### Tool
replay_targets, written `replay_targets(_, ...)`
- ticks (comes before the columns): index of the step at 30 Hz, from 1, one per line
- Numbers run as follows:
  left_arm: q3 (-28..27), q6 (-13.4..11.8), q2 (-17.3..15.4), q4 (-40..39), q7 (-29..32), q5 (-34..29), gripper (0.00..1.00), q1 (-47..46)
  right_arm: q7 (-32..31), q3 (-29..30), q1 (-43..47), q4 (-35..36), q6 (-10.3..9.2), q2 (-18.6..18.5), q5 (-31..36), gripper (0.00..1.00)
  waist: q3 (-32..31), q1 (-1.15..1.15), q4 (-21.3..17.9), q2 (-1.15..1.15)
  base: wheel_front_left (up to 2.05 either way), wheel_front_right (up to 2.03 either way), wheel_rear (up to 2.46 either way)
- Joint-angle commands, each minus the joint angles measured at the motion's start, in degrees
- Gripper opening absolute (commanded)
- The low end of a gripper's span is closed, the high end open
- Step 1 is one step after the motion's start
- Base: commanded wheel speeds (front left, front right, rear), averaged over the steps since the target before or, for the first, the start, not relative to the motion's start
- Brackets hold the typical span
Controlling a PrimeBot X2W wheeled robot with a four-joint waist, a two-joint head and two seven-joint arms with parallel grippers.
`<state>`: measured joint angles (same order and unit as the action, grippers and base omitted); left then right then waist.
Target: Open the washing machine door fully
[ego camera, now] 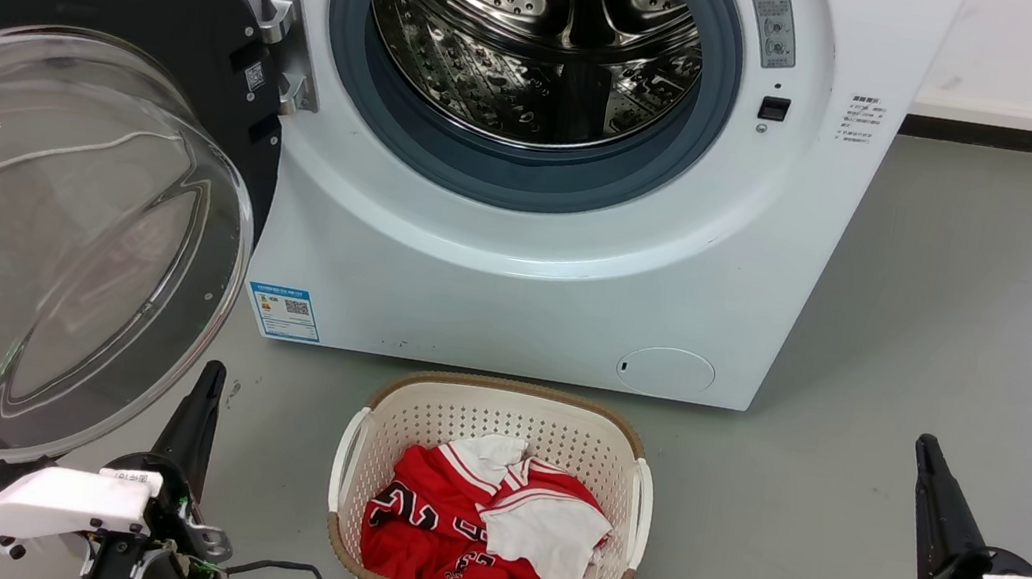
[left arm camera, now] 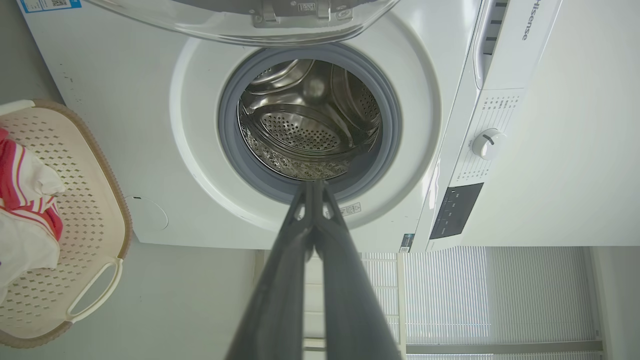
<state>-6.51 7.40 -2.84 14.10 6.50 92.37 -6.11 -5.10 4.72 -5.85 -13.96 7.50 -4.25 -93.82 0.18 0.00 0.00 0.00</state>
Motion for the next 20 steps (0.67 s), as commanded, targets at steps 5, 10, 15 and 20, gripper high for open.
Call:
replay_targets(5, -0.15, 0.25, -0.07, 0.05, 0.30, 0.07, 0.00, -0.36, -0.31, 0.17, -0.56, -0.11, -0.02, 0.22, 0.05, 0.00, 0.00, 0.00, 0.00, 0.00, 0.00, 0.00, 0.00)
replay_targets(10, -0.15, 0.24, -0.07, 0.05, 0.30, 0.08, 0.00, -0.36, -0.42, 0.26, -0.57, -0.11, -0.02, 0.30, 0.16, 0.00, 0.00, 0.00, 0.00, 0.00, 0.00, 0.00, 0.00)
replay_targets(15, -0.15, 0.24, -0.07, 0.05, 0.30, 0.08, 0.00, -0.36, -0.44, 0.37, -0.58, -0.11, -0.02, 0.33, 0.29, 0.00, 0.00, 0.00, 0.00, 0.00, 0.00, 0.00, 0.00)
replay_targets(20, -0.14, 0.25, -0.07, 0.05, 0.29, 0.08, 0.00, -0.35, -0.50, 0.48, -0.59, -0.12, -0.02, 0.40, 0.41, 0.00, 0.00, 0.00, 0.00, 0.00, 0.00, 0.00, 0.00)
